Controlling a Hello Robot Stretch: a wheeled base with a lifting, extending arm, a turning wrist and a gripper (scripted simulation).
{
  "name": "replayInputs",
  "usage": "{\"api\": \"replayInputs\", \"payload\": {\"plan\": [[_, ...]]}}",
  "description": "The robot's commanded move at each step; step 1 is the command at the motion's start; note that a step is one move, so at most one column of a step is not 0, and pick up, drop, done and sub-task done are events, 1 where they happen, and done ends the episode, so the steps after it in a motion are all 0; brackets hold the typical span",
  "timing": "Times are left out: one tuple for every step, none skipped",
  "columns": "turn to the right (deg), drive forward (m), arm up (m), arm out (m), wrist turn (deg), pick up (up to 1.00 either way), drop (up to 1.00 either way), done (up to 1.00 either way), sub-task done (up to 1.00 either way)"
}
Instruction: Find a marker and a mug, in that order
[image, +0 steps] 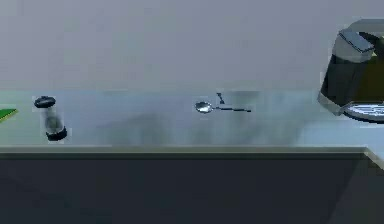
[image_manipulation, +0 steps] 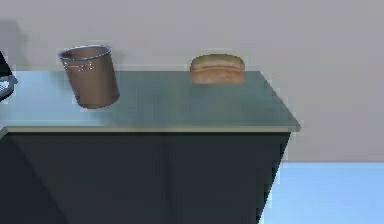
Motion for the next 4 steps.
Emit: {"api": "replayInputs", "payload": {"plan": [[-45.0,0.0,0.0,0.0,0.0,0.0,0.0,0.0,0.0],[-45.0,0.0,0.0,0.0,0.0,0.0,0.0,0.0,0.0],[-45.0,0.0,0.0,0.0,0.0,0.0,0.0,0.0,0.0],[-18.0,0.0,0.0,0.0,0.0,0.0,0.0,0.0,0.0]]}}
